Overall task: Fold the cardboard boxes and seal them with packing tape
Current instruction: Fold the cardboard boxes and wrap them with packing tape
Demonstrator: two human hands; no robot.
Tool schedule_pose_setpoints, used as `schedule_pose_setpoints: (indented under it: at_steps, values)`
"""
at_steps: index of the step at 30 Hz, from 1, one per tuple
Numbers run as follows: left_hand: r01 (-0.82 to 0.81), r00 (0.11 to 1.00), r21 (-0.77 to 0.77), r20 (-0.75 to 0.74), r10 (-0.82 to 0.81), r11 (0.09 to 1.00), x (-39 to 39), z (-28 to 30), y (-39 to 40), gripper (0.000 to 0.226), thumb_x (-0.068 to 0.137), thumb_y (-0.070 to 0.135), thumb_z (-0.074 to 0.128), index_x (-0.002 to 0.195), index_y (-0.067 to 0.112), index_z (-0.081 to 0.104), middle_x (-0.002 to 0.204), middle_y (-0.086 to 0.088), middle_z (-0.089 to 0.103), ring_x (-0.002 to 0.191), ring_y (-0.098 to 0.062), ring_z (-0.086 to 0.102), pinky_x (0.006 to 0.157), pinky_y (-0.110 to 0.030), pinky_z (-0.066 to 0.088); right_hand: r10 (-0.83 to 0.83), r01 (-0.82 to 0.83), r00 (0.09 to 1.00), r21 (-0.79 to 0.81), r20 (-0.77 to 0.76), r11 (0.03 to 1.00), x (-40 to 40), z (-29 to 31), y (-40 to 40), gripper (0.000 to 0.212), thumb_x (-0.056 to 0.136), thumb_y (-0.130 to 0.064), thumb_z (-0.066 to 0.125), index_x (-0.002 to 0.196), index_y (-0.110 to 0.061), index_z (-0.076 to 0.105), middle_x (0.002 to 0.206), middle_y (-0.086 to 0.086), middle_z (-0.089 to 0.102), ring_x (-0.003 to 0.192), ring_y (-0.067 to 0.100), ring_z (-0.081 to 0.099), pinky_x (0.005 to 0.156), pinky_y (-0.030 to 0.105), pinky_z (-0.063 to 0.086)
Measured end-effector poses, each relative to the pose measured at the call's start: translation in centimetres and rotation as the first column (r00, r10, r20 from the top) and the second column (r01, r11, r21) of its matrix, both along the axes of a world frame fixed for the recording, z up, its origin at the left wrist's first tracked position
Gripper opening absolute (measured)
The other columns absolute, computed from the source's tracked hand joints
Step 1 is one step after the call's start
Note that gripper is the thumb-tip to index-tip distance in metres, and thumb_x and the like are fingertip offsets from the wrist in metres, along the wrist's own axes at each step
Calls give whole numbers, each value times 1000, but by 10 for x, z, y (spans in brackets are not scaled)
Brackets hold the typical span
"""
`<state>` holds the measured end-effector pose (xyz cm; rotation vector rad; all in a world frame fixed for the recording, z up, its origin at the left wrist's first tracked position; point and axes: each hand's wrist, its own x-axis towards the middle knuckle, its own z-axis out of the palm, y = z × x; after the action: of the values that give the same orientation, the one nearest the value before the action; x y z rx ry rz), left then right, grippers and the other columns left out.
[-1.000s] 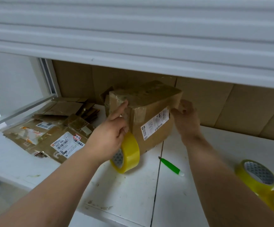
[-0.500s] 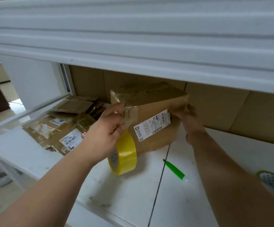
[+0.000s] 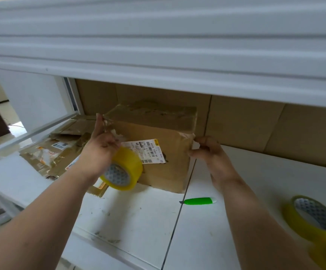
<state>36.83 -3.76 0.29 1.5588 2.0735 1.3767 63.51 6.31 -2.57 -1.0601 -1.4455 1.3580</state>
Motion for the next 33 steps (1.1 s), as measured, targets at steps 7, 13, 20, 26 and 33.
schedule_pose_setpoints:
  at_steps: [7, 13, 20, 26, 33]
  values:
    - [-44, 999, 32, 0, 44, 999, 3, -2, -2, 10, 94, 11, 60, 87, 9, 67, 165, 15, 0, 120, 14, 24, 83, -22, 30, 221, -220, 960, 23, -170, 975, 3, 7, -6, 59, 44, -28, 75, 89, 8, 59, 106, 0, 66, 100, 15, 62, 83, 30, 40]
    - [51, 999, 40, -19, -50, 998, 0, -2, -9, 17, 94, 13, 60, 80, 22, 66, 164, 21, -1, 130, 10, 30, 86, -27, 37, 191, -193, 974, -7, -122, 981, 7, 5, -8, 104, 43, -31, 78, 140, -37, 40, 115, 1, 67, 108, 6, 61, 80, 22, 31]
    - [108, 994, 86, -2, -108, 990, 7, 3, -18, 18, 95, 17, 63, 78, 24, 63, 164, 18, 4, 135, 6, 20, 93, -13, 29, 149, -156, 979, -42, -136, 987, -5, -4, -16, 106, 38, -36, 89, 131, -28, 38, 139, 1, 50, 127, 14, 47, 102, 29, 38]
    - [216, 975, 146, 16, -220, 965, 20, 3, -39, 24, 93, 18, 67, 71, 24, 61, 129, 2, 37, 117, -3, 42, 84, 0, 32, 9, -9, 999, 3, -40, 1000, -22, -10, -21, 122, 33, -45, 93, 137, -38, 29, 116, 2, 68, 96, 1, 68, 75, 15, 45]
    - [576, 728, 77, 404, -554, 814, 7, 3, -55, 19, 84, 27, 66, 70, 16, 60, 143, 12, 52, 135, -8, 46, 114, -49, 35, -312, 287, 937, 163, 157, 944, -47, -15, -49, 52, 61, -50, 84, 100, -43, 50, 103, -6, 67, 88, 12, 67, 77, 36, 57]
